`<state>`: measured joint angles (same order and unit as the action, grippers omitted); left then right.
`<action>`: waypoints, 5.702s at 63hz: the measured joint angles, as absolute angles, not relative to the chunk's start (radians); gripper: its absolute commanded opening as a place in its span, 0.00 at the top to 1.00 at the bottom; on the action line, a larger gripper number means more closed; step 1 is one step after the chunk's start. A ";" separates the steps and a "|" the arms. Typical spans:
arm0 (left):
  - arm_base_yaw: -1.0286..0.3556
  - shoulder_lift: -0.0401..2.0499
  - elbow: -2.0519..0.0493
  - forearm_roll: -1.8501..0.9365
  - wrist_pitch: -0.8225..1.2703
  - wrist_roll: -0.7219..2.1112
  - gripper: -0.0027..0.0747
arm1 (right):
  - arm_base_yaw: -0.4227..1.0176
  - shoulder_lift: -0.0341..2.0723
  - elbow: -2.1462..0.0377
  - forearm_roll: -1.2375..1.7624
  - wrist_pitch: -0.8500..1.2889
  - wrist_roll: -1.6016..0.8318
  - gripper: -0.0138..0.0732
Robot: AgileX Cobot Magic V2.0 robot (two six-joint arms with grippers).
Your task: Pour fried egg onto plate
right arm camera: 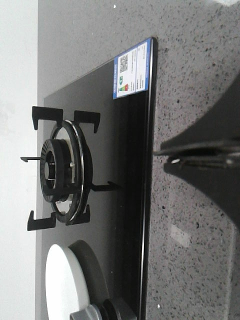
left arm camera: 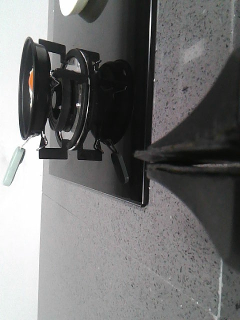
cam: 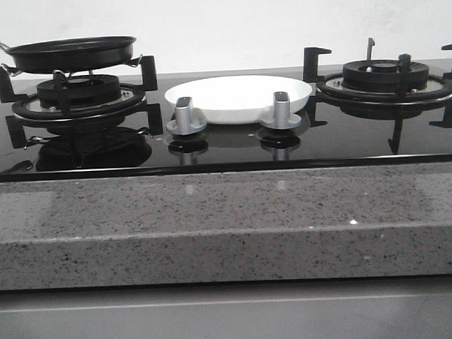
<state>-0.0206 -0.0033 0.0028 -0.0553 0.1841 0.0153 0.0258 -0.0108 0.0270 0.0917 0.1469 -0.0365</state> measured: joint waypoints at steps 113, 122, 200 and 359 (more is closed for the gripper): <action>-0.021 0.321 -0.379 -0.075 0.184 0.015 0.99 | 0.026 0.289 -0.379 0.092 0.308 -0.036 0.97; -0.021 0.562 -0.501 -0.075 0.197 0.015 0.99 | 0.026 0.512 -0.532 0.092 0.334 -0.036 0.98; -0.021 0.700 -0.552 -0.060 0.197 0.015 0.40 | 0.187 1.436 -1.230 0.197 0.659 -0.083 0.31; -0.021 0.700 -0.552 -0.060 0.193 0.015 0.40 | 0.233 1.946 -1.925 0.369 1.245 -0.172 0.97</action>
<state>-0.0206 0.6997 -0.5519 -0.0595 0.1931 0.0153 0.2334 1.9455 -1.9250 0.3693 1.2451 -0.1720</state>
